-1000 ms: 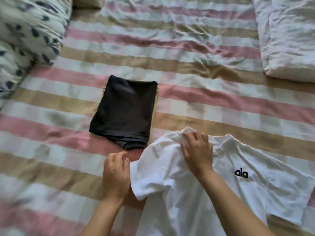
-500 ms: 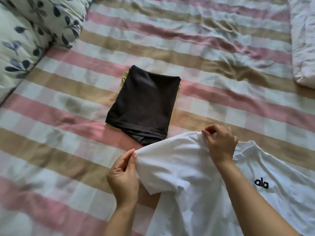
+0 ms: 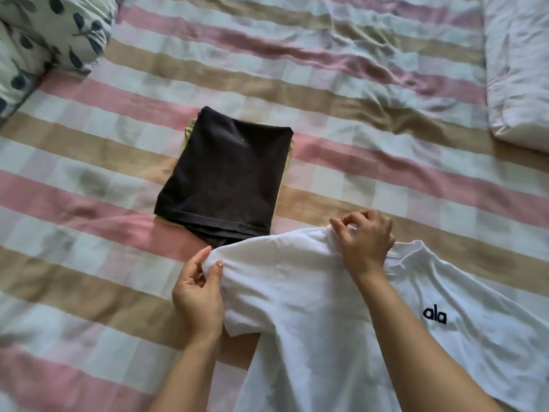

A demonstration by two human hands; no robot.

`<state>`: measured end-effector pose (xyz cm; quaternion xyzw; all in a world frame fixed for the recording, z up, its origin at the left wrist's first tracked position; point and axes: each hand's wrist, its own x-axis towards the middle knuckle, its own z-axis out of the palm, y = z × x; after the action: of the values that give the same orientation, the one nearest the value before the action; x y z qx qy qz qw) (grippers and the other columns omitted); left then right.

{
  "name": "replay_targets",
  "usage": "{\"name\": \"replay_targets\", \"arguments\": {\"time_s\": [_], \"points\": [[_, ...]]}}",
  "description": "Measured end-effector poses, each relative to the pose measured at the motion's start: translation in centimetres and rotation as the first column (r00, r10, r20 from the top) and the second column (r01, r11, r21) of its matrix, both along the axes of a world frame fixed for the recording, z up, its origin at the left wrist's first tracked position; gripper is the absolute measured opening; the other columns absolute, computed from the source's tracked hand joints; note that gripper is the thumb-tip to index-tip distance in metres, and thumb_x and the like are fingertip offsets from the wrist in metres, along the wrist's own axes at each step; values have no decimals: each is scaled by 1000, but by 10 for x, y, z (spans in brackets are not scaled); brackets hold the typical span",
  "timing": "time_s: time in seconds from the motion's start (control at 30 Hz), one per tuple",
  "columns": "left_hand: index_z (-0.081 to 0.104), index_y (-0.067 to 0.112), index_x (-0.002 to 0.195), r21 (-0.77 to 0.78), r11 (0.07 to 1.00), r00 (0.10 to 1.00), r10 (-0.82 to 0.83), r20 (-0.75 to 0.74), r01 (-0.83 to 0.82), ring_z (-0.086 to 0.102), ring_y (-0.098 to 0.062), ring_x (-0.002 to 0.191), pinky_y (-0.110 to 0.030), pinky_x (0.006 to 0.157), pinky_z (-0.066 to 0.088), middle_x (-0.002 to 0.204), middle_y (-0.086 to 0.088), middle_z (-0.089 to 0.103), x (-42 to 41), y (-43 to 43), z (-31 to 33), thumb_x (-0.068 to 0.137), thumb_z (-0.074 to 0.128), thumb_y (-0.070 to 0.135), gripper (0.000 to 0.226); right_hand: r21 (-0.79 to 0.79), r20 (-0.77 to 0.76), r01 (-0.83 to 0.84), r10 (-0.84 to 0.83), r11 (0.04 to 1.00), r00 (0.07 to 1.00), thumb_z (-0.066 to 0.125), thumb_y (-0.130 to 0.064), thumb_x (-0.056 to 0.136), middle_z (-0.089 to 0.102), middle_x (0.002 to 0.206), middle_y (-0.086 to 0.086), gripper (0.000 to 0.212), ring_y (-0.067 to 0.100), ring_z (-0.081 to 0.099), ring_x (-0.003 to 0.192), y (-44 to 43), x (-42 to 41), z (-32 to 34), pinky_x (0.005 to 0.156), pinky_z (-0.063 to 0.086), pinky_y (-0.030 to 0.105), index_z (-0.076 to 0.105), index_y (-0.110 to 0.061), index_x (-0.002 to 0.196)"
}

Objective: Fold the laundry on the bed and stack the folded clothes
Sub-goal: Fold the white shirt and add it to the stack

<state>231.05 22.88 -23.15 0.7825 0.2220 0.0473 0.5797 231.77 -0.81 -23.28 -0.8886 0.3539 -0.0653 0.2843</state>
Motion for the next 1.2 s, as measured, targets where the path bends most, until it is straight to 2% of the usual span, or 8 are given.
{"name": "replay_targets", "arguments": {"time_s": [0.33,0.47,0.63,0.77,0.87,0.93,1.03,1.2], "points": [[51,5,123,60,998,1000,-8,23,6,57,16,77,0,66,42,94,0,60,-7,-9,-2,88,59,7,36,-44,-147,-51,44,998,988,63,-56,76,52,104,0,33,25,37,107,-1,-8,-5,82,28,36,69,-23,80],[48,3,127,77,997,998,7,55,-11,60,-15,102,-4,78,42,120,-19,58,-5,-11,-5,89,56,0,39,65,-26,-15,17,998,1000,65,-42,81,53,106,2,21,27,37,111,-8,5,-4,85,24,35,68,-21,81],[56,1,120,264,965,993,-26,115,-5,58,1,82,-10,74,42,105,-26,60,4,-7,-4,90,55,3,30,-101,-114,-75,63,992,992,57,-40,87,52,113,7,25,29,39,111,-6,15,-12,89,25,38,64,-19,98],[56,6,121,710,667,814,-530,239,226,49,-28,107,-34,89,34,117,-18,57,-18,-8,-7,90,44,14,34,-316,103,-208,251,926,963,48,-35,88,56,122,9,32,26,44,114,15,-14,-8,92,24,37,56,-17,113],[60,16,123,820,357,659,-751,-33,447,47,-24,125,-42,101,29,133,-7,54,-37,-9,-14,88,40,22,40,-310,-179,-526,495,792,851,38,-38,92,43,144,7,45,23,32,136,31,-36,-16,107,12,42,50,-20,131],[58,16,125,820,288,667,-731,-144,494,45,-24,129,-45,102,23,136,-6,51,-37,-3,-16,87,37,27,45,-208,-271,-536,478,819,836,34,-35,98,18,155,0,47,18,10,144,31,-37,-20,112,-3,43,31,-26,144],[57,7,125,788,388,744,-656,-129,479,38,-25,121,-41,97,25,131,-18,53,-35,8,-12,86,38,31,49,-174,-152,-419,396,891,906,39,-30,96,24,154,4,47,20,19,143,35,-52,-5,113,5,49,35,-21,142],[47,-5,127,500,812,953,-243,-180,301,50,-40,100,-43,87,35,102,-23,59,-72,16,-1,80,68,20,57,-145,68,-58,69,988,995,38,-31,86,54,130,14,48,24,39,122,53,-167,21,99,31,49,56,-7,123]]}}
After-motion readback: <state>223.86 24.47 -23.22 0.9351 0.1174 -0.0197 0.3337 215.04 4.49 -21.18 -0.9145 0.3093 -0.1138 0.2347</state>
